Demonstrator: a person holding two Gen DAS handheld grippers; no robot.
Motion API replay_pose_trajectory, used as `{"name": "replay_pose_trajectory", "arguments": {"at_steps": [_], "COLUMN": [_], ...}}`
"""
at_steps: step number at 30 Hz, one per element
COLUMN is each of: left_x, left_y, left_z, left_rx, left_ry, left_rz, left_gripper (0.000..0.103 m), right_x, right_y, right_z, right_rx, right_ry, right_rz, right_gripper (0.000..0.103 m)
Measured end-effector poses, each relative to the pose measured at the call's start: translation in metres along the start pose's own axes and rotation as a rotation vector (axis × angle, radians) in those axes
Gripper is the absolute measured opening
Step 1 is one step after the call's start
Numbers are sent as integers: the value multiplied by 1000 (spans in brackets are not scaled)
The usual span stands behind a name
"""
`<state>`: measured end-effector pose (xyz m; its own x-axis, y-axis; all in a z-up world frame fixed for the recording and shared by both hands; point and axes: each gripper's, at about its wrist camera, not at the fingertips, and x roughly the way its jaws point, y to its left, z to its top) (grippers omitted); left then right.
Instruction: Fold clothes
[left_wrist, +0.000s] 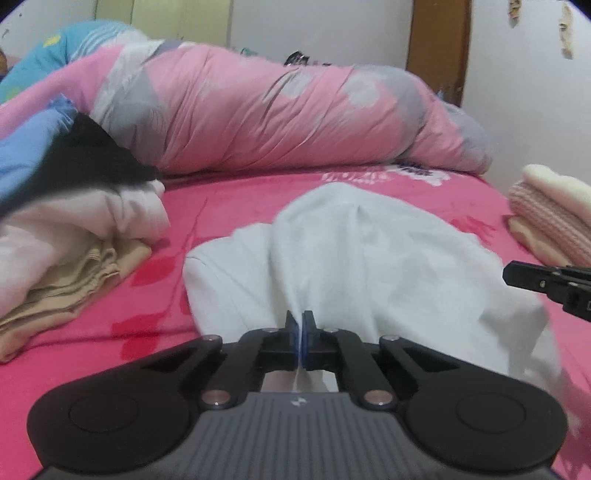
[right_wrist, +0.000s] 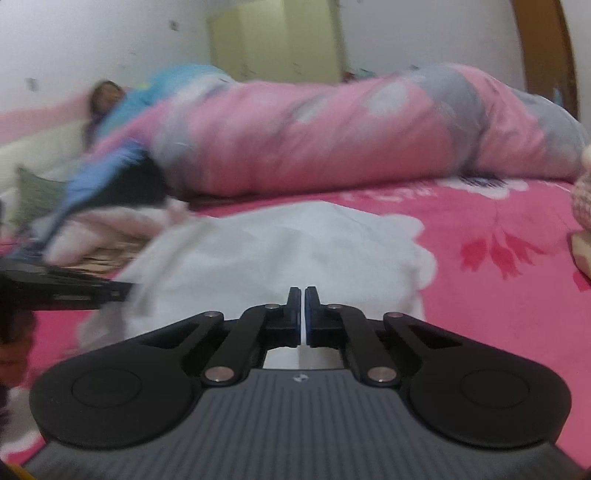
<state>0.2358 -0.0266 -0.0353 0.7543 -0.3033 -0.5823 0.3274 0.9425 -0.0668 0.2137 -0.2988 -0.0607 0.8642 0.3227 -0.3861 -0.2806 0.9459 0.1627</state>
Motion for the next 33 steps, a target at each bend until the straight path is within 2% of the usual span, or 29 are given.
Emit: {"name": "replay_pose_trajectory", "arguments": {"at_steps": [2,5,9,13,14,15,16,17,18,19,20,21,22,23,26,30,32,33], "left_x": [-22,-53,-91,-111,-112,-112,-112,-110,-108,-106,-105,-103,-99,-94,-73,-35,-19,-14], "left_y": [-4,-11,-29,-53,-57,-60,-60,-59,-55,-50,-44,-37,-30,-22,-5,14,20,20], "left_z": [-5,-16,-42,-73,-79,-86,-90,-92,-93,-92,-90,-87,-83,-79,-65,-51,-47,-46], "left_rx": [13,34,71,151,155,152,140,120,93,64,39,14,-7,-25,-65,-143,-189,-202], "left_ry": [-15,-27,-27,-20,-21,-20,-20,-20,-21,-27,-41,-58,-73,-87,-65,8,23,25], "left_rz": [-22,-65,-181,-289,-292,-286,-273,-254,-229,-197,-162,-128,-102,-82,-45,-65,-90,-94], "left_gripper": [1,1,0,2,9,12,20,37,47,64,80,88,103,103,103,103,103,102], "right_x": [-26,-49,-79,-109,-117,-124,-132,-127,-121,-115,-110,-98,-87,-75,-36,8,24,30], "right_y": [11,23,38,54,58,62,66,69,72,75,78,78,76,75,60,22,2,-7], "right_z": [-3,-9,-16,-24,-26,-27,-29,-25,-20,-15,-11,-6,-1,4,7,-5,-16,-21], "right_rx": [-1,-13,-30,-46,-51,-55,-59,-72,-86,-99,-113,-116,-117,-119,-83,67,164,213], "right_ry": [-19,-3,21,44,50,56,62,58,54,50,45,42,40,37,91,187,247,277], "right_rz": [53,78,109,140,148,155,163,147,128,110,91,63,34,5,-94,-216,-233,-220], "right_gripper": [0,0,0,4,4,15,40,53,71,80,83,89,96,98,101,101,92,67]}}
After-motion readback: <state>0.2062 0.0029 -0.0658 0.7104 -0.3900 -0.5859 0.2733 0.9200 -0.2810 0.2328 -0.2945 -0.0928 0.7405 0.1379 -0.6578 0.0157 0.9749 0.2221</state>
